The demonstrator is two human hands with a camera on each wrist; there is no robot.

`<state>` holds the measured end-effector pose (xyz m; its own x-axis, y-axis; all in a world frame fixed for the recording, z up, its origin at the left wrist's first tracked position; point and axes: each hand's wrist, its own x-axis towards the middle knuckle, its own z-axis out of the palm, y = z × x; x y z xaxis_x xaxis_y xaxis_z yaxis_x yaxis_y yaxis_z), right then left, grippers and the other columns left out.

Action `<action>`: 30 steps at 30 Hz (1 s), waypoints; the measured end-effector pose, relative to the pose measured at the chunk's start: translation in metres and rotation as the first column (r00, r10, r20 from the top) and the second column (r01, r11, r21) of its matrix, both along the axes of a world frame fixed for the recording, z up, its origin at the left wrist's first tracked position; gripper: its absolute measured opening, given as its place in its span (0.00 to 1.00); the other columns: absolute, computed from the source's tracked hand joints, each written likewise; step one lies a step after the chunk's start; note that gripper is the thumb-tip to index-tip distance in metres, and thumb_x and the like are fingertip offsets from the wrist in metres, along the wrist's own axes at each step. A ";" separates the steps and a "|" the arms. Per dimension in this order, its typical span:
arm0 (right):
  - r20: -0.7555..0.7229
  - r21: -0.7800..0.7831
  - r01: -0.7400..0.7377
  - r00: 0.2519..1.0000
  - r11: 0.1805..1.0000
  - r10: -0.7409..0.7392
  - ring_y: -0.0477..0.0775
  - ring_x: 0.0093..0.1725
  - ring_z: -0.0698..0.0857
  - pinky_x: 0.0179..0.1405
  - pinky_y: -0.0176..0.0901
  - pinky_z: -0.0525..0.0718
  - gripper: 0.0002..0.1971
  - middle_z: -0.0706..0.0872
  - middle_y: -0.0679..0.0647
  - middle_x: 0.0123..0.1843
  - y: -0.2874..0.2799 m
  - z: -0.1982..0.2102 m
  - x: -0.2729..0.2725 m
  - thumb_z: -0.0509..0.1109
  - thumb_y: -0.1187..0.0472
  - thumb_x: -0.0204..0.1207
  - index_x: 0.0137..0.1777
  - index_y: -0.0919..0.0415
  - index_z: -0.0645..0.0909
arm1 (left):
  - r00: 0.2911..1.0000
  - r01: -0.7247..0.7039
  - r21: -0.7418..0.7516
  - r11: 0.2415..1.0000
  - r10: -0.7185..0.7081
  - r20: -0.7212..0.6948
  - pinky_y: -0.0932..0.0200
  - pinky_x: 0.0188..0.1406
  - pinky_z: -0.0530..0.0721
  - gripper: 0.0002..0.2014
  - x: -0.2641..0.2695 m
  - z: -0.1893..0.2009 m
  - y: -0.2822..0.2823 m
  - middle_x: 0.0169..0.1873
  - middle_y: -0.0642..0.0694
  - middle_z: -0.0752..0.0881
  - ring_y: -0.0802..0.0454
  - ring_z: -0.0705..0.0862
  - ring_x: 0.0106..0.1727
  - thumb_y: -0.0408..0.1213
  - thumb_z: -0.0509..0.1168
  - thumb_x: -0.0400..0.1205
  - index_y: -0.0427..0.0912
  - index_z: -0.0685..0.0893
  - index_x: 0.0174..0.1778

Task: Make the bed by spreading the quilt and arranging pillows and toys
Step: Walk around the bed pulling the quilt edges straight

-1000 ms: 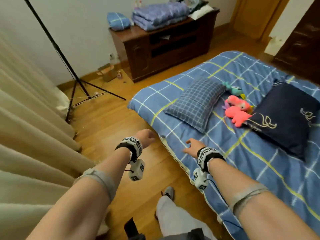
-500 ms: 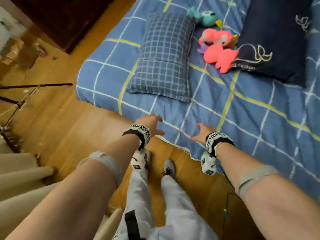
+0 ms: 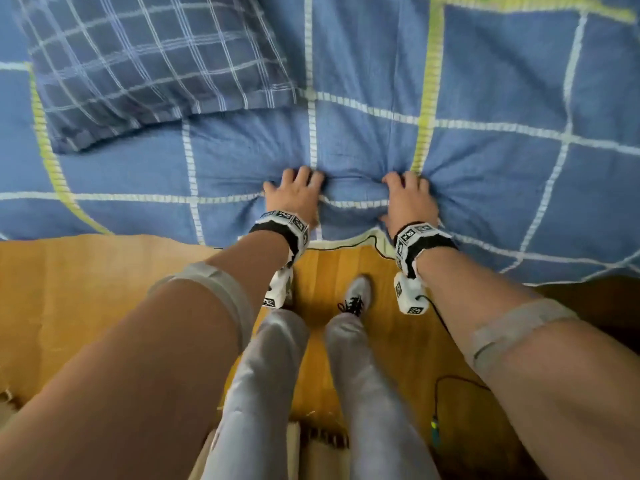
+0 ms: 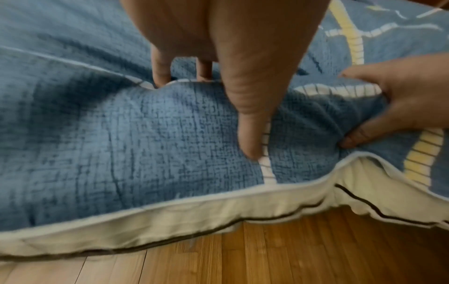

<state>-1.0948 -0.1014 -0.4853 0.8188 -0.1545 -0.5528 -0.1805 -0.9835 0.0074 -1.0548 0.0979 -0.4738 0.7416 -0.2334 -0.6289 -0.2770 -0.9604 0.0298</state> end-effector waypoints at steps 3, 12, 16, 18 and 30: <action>-0.034 0.075 -0.038 0.999 0.996 0.041 0.67 0.60 0.83 0.50 0.54 0.84 0.15 0.84 0.60 0.59 0.001 0.011 0.003 0.74 0.63 0.73 0.58 0.56 0.77 | 0.994 0.103 0.053 0.993 -0.101 -0.044 0.36 0.66 0.73 0.18 0.010 0.012 -0.007 0.70 0.46 0.78 0.40 0.74 0.72 0.38 0.54 0.86 0.53 0.75 0.71; -0.114 0.186 0.042 0.993 0.982 -0.021 0.62 0.48 0.86 0.40 0.43 0.79 0.10 0.84 0.52 0.42 0.000 0.151 -0.013 0.71 0.67 0.74 0.41 0.48 0.78 | 0.914 0.336 0.013 0.942 -0.323 -0.245 0.48 0.59 0.82 0.16 -0.001 0.137 0.006 0.62 0.40 0.84 0.38 0.83 0.64 0.39 0.61 0.85 0.48 0.76 0.70; -0.145 0.153 0.021 0.989 0.988 0.002 0.62 0.48 0.86 0.41 0.44 0.80 0.08 0.85 0.53 0.43 0.013 0.191 -0.047 0.72 0.66 0.73 0.42 0.50 0.80 | 0.877 0.401 0.008 0.916 -0.381 -0.293 0.49 0.55 0.81 0.16 -0.027 0.176 0.023 0.61 0.41 0.85 0.39 0.83 0.62 0.40 0.61 0.84 0.46 0.78 0.69; -0.184 0.121 0.030 0.983 0.992 -0.007 0.61 0.48 0.85 0.42 0.44 0.81 0.07 0.86 0.53 0.45 0.023 0.196 -0.068 0.73 0.64 0.74 0.47 0.51 0.82 | 0.874 0.406 0.000 0.914 -0.388 -0.292 0.50 0.53 0.83 0.14 -0.047 0.176 0.033 0.58 0.43 0.86 0.40 0.85 0.59 0.44 0.61 0.85 0.48 0.80 0.65; -0.360 0.347 0.233 0.927 0.908 -0.101 0.61 0.69 0.82 0.67 0.52 0.82 0.37 0.77 0.59 0.77 0.065 0.225 -0.135 0.75 0.55 0.77 0.83 0.55 0.63 | 0.967 -0.003 -0.124 0.992 -0.029 -0.255 0.46 0.70 0.78 0.26 -0.087 0.249 0.075 0.77 0.46 0.73 0.42 0.77 0.73 0.50 0.61 0.85 0.52 0.67 0.79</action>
<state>-1.2296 -0.0369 -0.2601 0.5619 0.0018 -0.8272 -0.3948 -0.8782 -0.2701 -1.1414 0.1729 -0.2248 0.5562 -0.3288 -0.7632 -0.2572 -0.9414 0.2181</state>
